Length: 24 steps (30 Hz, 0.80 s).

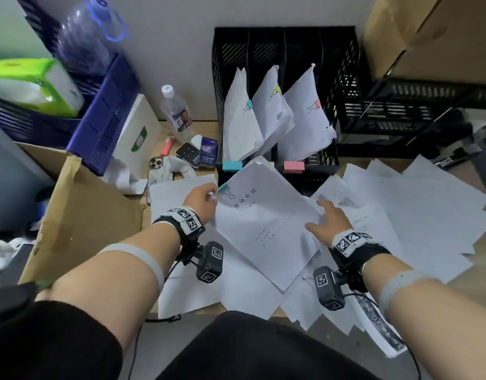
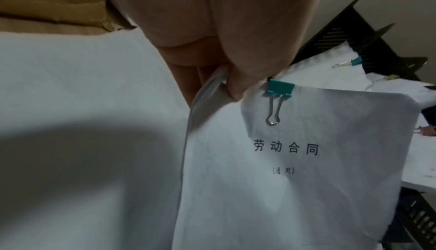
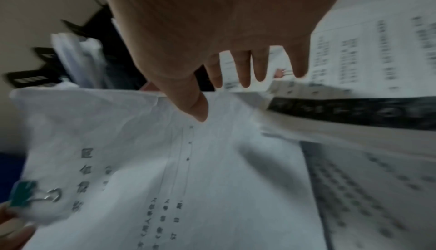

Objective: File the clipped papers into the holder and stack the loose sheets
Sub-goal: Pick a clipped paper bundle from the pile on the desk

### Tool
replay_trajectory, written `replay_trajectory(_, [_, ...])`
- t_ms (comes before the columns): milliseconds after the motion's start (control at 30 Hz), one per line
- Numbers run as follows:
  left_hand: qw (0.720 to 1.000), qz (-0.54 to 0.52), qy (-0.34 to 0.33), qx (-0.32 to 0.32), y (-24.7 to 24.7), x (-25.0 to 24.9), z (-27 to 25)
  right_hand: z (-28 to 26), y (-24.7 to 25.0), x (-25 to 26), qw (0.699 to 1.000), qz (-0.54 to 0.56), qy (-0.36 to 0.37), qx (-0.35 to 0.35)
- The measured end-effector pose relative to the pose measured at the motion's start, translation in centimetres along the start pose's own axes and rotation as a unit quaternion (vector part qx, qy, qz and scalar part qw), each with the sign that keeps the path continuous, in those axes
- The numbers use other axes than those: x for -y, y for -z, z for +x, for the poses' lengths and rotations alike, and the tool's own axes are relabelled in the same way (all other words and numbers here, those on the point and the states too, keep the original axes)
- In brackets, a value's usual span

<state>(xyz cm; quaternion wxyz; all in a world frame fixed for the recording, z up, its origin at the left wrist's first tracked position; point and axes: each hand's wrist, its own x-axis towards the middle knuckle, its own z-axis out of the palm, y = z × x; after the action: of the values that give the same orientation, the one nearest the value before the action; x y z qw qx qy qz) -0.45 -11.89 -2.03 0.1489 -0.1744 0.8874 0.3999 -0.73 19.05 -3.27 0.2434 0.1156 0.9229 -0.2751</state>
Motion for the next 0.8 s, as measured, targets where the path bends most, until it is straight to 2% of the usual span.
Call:
replay_trajectory(167, [0.999,-0.031,-0.027,-0.018,1.8,-1.4,-0.4,-0.8,0.7,3.4,0.997,0.006,0.079,0.015])
replay_trajectory(333, [0.984,-0.173,0.016,-0.032,2.6,-2.2,-0.8,-2.3,1.1,4.0,0.993,0.085,0.077,-0.02])
replay_trajectory(400, [0.977,-0.212,0.033,-0.005,2.5,-2.2,-1.0,-3.0,1.2,3.7,0.993,0.092,0.065,-0.023])
replay_trajectory(533, [0.966,-0.232,0.062,0.094,1.6,-2.3,-1.6,-3.9,1.4,2.4,0.994,0.102,0.017,-0.033])
replay_trajectory(633, [0.962,-0.23,0.073,0.127,0.9,-2.1,-1.9,-4.7,1.7,1.9,0.994,0.104,-0.008,-0.026])
replay_trajectory(800, [0.951,-0.244,0.081,0.172,0.3,-2.8,-2.6,-5.6,2.4,2.6,0.984,0.164,-0.021,-0.061])
